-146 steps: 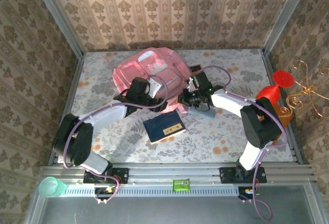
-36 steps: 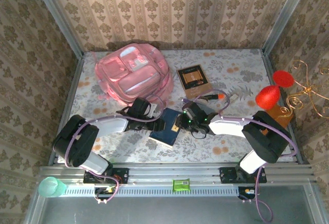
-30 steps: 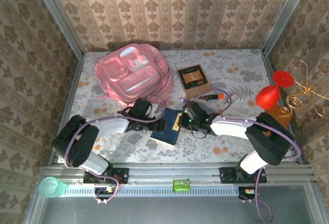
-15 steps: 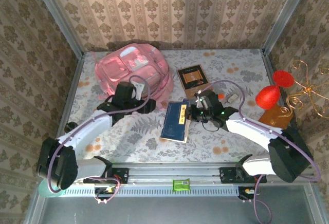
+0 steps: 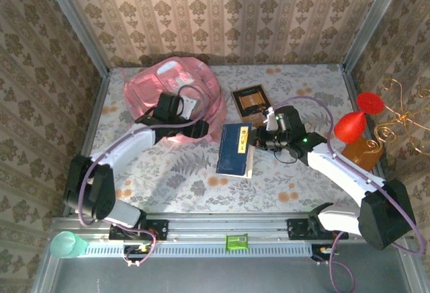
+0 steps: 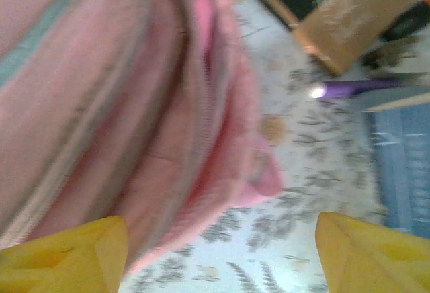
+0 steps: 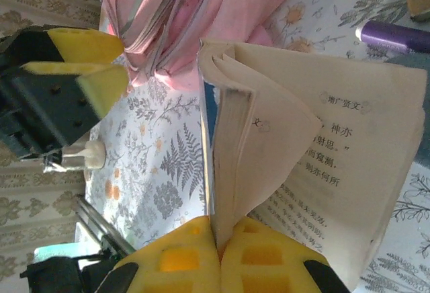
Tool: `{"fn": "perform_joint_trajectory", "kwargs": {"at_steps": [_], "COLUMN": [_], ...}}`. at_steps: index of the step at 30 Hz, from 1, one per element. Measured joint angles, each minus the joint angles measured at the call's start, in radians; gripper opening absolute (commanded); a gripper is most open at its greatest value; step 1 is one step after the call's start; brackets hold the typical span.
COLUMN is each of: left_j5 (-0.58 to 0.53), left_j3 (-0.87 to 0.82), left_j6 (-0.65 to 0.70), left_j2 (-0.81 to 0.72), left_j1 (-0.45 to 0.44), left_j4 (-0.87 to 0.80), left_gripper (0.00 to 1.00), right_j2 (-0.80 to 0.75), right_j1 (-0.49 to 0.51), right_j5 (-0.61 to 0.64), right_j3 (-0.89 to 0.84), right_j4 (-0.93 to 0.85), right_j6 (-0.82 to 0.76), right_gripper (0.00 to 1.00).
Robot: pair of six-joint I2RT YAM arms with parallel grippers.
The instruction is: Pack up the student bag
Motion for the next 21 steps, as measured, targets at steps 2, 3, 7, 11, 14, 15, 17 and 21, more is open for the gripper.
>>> {"fn": "perform_joint_trajectory", "kwargs": {"at_steps": [2, 3, 7, 11, 14, 15, 17, 21], "left_j5": [0.104, 0.152, 0.284, 0.352, 0.388, 0.404, 0.432, 0.477], "left_j3": [-0.063, -0.090, -0.144, -0.147, -0.145, -0.145, -0.146, -0.146], "left_j6": [-0.062, -0.096, -0.206, -0.278, -0.317, -0.338, -0.376, -0.435], "left_j2": [-0.072, -0.101, -0.139, -0.120, -0.082, -0.067, -0.047, -0.040], "left_j1": [0.000, 0.000, -0.005, -0.013, -0.027, -0.032, -0.037, -0.036], "left_j4": [0.066, 0.102, 0.202, 0.253, 0.294, 0.315, 0.362, 0.448], "left_gripper": [0.87, 0.89, 0.92, 0.94, 0.94, 0.92, 0.87, 0.64], "right_j2": [-0.012, -0.018, -0.024, -0.024, -0.023, -0.023, -0.021, -0.010], "right_j1": [-0.023, -0.031, -0.044, -0.044, -0.044, -0.044, -0.044, -0.044], "right_j5": [-0.022, -0.034, -0.077, -0.125, -0.153, -0.162, -0.170, -0.171], "right_j3": [0.000, 0.000, 0.019, 0.045, 0.051, 0.052, 0.052, 0.052], "right_j4": [0.010, 0.019, 0.080, 0.179, 0.260, 0.280, 0.306, 0.312], "right_j6": [0.002, 0.003, 0.024, 0.074, 0.115, 0.124, 0.136, 0.123], "right_gripper": [0.00, 0.00, 0.00, 0.00, 0.00, 0.00, 0.00, 0.00]}}
